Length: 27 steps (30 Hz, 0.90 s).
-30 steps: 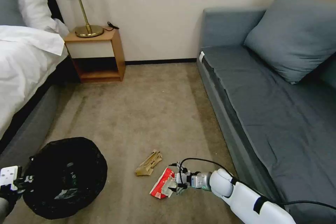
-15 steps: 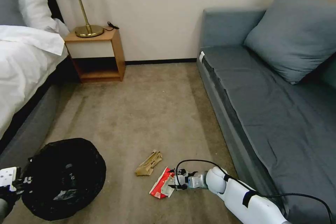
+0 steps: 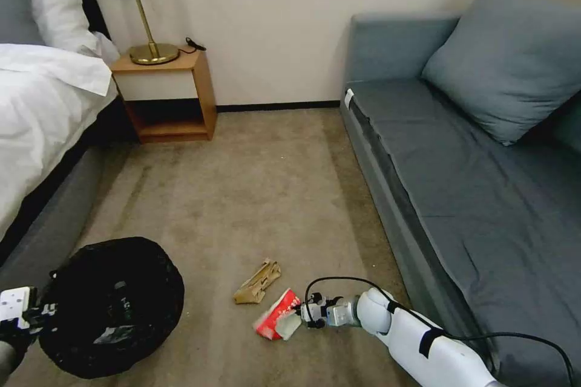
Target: Pick up the trash bin, then pick up the garbage on the floor and place it into the trash bin.
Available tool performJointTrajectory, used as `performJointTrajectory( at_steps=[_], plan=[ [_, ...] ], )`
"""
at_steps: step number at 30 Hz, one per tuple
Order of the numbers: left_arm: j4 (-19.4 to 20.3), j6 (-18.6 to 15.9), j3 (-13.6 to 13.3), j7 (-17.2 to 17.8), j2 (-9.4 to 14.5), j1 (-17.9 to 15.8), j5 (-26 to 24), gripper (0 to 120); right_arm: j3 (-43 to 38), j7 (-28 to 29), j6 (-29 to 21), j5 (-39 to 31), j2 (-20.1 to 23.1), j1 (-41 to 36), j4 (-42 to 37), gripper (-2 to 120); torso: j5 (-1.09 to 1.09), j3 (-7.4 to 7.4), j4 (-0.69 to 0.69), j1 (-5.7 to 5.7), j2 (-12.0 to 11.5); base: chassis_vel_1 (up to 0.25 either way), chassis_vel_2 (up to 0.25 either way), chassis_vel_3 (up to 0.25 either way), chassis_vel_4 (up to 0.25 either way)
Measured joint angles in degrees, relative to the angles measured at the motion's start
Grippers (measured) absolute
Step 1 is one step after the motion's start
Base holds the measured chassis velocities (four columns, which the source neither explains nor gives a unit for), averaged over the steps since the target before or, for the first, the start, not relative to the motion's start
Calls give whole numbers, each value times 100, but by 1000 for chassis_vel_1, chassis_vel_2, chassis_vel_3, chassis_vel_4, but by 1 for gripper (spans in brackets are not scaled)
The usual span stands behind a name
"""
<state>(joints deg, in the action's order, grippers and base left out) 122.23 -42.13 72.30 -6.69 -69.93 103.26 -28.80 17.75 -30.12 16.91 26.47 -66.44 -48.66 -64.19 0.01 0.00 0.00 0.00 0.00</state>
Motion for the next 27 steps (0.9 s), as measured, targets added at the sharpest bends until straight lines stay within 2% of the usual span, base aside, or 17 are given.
performJointTrajectory(
  at_steps=[5,9,13,17,22,25,26,27],
  plan=[
    [2,0,14,0,3,1,-8,2,-129,-49,89,-137,132,-114,-241,0,0,0,0,0,0,0,0,0,0],
    [-22,0,20,1,9,-6,-16,2,-345,-80,126,-675,420,-352,-804,0,0,0,0,0,0,0,0,0,0],
    [-46,0,20,1,1,-29,-19,2,-604,118,-16,-1558,880,-731,-1798,0,-1,0,-1,0,0,0,0,0,0],
    [-50,0,17,1,-4,-29,-20,2,-858,259,-56,-2073,1066,-905,-2386,0,-1,0,-1,0,0,0,0,0,0],
    [-49,0,17,0,-2,-15,-20,2,-867,709,-419,-2729,1031,-928,-2972,0,-2,0,-1,0,0,0,0,0,0],
    [-10,0,5,1,-19,11,-18,2,-514,1451,-763,-3248,773,-666,-3414,0,-1,0,0,0,1,0,0,0,0],
    [-10,0,5,1,-19,11,-18,2,-514,1451,-763,-3248,773,-666,-3414,0,-1,0,0,0,1,0,0,0,0],
    [9,0,0,2,-30,20,-13,2,-322,1735,-856,-3381,622,-485,-3486,0,-2,0,-1,0,1,0,0,0,0]
  ],
)
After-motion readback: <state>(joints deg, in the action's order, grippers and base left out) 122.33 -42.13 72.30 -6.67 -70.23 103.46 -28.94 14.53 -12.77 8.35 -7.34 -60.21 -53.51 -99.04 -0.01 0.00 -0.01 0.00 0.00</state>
